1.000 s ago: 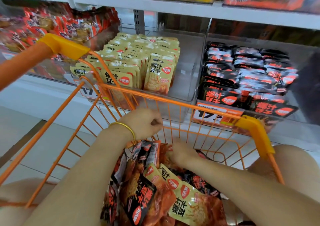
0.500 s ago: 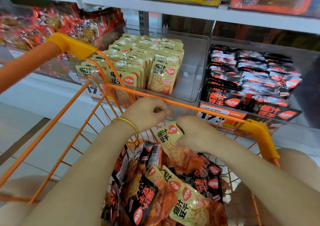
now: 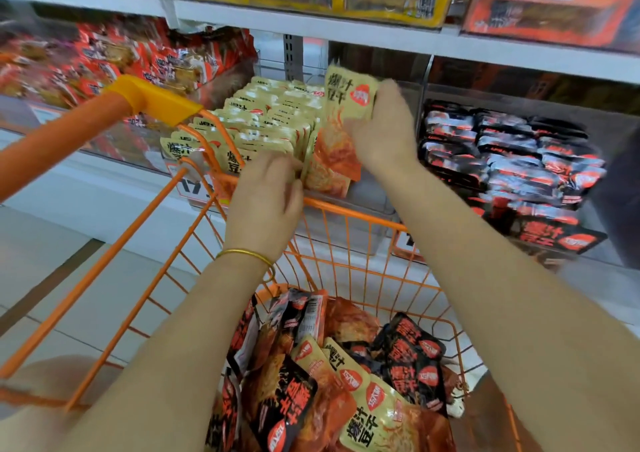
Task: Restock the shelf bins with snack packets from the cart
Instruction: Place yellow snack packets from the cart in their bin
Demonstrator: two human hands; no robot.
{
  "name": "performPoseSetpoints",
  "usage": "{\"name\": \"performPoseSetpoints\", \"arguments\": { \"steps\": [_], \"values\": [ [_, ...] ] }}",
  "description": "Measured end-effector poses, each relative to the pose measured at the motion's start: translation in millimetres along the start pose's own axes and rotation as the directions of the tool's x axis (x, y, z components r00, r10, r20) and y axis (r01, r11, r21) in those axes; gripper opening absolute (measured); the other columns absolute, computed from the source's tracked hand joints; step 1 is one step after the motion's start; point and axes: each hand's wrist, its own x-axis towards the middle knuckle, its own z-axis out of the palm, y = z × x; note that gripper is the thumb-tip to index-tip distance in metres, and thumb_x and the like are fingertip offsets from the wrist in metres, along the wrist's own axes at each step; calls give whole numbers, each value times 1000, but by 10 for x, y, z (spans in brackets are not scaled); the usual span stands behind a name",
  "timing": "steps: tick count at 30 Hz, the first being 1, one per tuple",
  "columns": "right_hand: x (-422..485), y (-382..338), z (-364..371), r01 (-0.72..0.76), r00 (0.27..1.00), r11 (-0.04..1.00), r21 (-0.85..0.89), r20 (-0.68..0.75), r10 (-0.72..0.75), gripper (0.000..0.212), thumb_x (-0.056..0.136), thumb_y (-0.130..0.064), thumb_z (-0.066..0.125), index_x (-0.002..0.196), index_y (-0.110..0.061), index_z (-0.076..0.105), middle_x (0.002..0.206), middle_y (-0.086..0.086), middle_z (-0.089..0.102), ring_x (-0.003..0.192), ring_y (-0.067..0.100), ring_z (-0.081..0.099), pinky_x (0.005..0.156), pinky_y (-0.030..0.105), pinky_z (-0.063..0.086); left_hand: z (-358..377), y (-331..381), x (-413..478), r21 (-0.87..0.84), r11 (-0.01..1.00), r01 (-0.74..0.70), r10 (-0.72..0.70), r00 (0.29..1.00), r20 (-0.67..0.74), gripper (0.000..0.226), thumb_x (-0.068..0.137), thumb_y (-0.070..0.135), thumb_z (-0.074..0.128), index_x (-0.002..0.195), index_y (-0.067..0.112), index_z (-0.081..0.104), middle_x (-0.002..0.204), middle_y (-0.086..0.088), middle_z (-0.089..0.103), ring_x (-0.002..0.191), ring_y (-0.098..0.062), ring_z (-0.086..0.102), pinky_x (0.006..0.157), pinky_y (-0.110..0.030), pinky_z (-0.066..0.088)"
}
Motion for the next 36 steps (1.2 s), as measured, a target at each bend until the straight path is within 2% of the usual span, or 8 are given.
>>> {"name": "performPoseSetpoints", "arguments": {
  "steps": [9,19,22,26,29,32,34,36],
  "values": [
    [231,477,625,-170,962,948,-269,165,219,48,86,-13,64,130,-13,44,132,12,50,120,31,51,94,35,43,65,-15,-38,88,995,-43,29,988,150,38,84,26,36,96,9,67,103,-10,63,99,-30,55,86,-40,43],
    [226,463,666,-322,933,939,-121,129,337,64,78,-12,76,125,-5,34,133,16,45,121,32,51,97,38,43,74,-8,-32,79,996,-31,19,989,145,38,83,26,35,94,7,67,100,-9,62,95,-31,54,84,-39,43],
    [123,339,573,-248,958,954,-167,102,267,52,85,-5,66,124,-7,31,130,14,41,114,34,53,89,39,44,58,-7,-33,74,997,-39,29,990,139,39,83,27,35,94,7,66,101,-10,62,95,-32,54,84,-40,43],
    [-309,94,169,95,991,971,-219,111,-72,33,86,-7,59,112,-9,39,116,12,48,93,33,56,77,44,47,-59,102,6,129,991,-41,36,998,47,29,80,30,44,91,15,66,91,-2,61,91,-28,53,76,-34,37],
    [-766,170,-64,208,909,964,-165,397,-128,12,86,-13,59,87,-17,48,91,5,57,83,29,58,72,42,50,-174,240,44,52,998,-48,44,997,64,16,80,25,52,86,19,65,80,7,56,83,-21,54,71,-31,40],
    [-1084,490,37,121,642,956,-268,756,130,6,92,-17,57,89,-13,54,88,7,61,73,29,64,62,37,52,-158,272,-6,-10,998,-61,61,953,297,12,86,18,54,90,18,66,84,5,61,82,-17,56,70,-34,48],
    [-1182,727,199,157,560,922,-354,801,212,12,95,-20,53,100,-10,57,100,10,62,81,27,64,63,37,49,-113,246,-65,24,997,-78,62,913,403,14,88,20,53,94,20,66,89,5,63,85,-17,58,72,-35,50],
    [-1225,881,329,207,575,897,-392,790,212,18,96,-24,51,105,-9,55,104,7,58,86,23,58,63,32,43,-98,225,-88,11,997,-71,59,898,436,14,89,19,53,94,20,66,89,4,63,85,-17,58,74,-36,50]
  ]
}}
